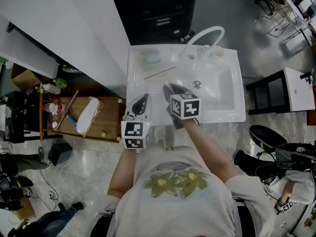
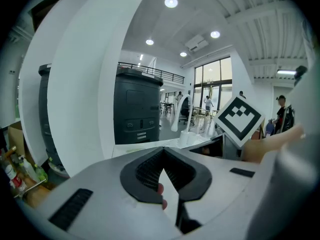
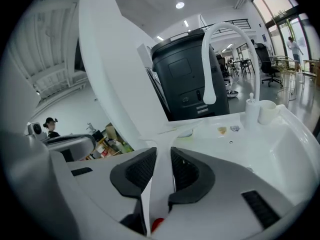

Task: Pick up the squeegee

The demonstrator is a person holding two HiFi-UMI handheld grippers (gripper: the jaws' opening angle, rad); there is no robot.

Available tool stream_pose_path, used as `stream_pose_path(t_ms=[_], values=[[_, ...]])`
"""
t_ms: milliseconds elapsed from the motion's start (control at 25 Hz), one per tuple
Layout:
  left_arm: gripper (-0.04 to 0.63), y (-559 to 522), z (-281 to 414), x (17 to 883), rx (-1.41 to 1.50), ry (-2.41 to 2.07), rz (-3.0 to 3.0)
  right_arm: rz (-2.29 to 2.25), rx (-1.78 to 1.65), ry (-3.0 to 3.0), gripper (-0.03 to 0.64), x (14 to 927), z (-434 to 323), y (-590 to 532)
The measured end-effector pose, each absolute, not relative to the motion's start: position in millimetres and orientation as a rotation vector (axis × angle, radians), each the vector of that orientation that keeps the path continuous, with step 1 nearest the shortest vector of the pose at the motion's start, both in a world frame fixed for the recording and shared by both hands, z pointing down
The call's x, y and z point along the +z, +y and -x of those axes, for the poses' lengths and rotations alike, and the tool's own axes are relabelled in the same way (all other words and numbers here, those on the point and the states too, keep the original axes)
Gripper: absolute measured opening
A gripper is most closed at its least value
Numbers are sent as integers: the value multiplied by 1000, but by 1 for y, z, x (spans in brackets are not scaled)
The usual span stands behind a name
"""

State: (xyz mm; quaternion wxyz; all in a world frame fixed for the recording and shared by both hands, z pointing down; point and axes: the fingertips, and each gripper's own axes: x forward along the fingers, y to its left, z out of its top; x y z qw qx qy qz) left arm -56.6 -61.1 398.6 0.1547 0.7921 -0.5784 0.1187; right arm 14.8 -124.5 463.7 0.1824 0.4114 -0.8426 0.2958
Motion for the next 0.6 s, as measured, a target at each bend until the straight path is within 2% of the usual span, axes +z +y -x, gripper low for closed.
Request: stream_pose_path(t_ms=[600], values=[[8, -29, 40, 377, 272, -1704, -2267, -1065, 739, -2564, 98, 408, -11, -78]])
